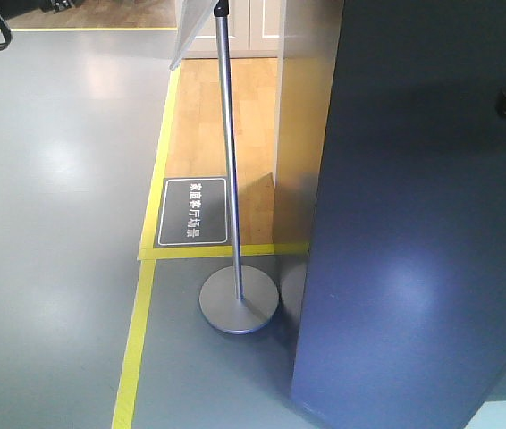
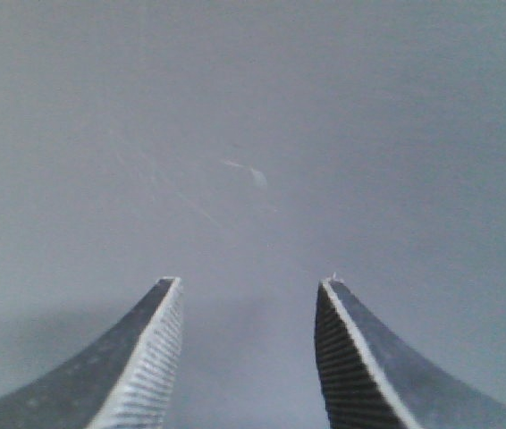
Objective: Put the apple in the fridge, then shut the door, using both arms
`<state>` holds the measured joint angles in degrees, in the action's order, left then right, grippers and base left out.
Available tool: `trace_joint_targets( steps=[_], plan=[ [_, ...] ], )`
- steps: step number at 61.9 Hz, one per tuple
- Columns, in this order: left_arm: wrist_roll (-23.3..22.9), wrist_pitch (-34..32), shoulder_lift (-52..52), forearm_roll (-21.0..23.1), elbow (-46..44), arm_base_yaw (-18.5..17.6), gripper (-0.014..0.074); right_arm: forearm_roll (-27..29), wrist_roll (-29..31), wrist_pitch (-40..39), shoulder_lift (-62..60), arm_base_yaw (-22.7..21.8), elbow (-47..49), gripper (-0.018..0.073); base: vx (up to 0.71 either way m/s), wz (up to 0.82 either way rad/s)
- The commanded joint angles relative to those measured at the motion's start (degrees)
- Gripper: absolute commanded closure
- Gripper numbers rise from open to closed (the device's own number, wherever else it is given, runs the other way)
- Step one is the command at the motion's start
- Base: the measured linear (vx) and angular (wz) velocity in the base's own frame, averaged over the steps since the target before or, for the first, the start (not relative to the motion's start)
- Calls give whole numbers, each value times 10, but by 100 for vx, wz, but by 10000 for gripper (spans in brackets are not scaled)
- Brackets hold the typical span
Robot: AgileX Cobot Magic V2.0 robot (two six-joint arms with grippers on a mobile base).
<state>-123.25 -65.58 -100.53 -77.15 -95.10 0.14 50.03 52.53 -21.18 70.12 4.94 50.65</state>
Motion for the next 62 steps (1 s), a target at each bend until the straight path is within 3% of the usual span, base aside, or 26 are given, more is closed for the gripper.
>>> trace_joint_targets(
  steps=[1, 13, 48, 62],
  plan=[
    [-1, 29, 29, 5, -17, 1, 311, -10, 5, -35, 19, -3, 45, 209, 0, 0],
    [-1, 78, 29, -57, -17, 1, 311, 18, 6, -51, 75, -3, 90, 209, 0, 0],
    [-1, 125, 29, -87, -17, 1, 311, 62, 18, -48, 211, -5, 218, 209, 0, 0],
    [-1, 158, 29, -116, -17, 1, 311, 64, 18, 80, 254, -60, 296, 209, 0, 0]
  ],
)
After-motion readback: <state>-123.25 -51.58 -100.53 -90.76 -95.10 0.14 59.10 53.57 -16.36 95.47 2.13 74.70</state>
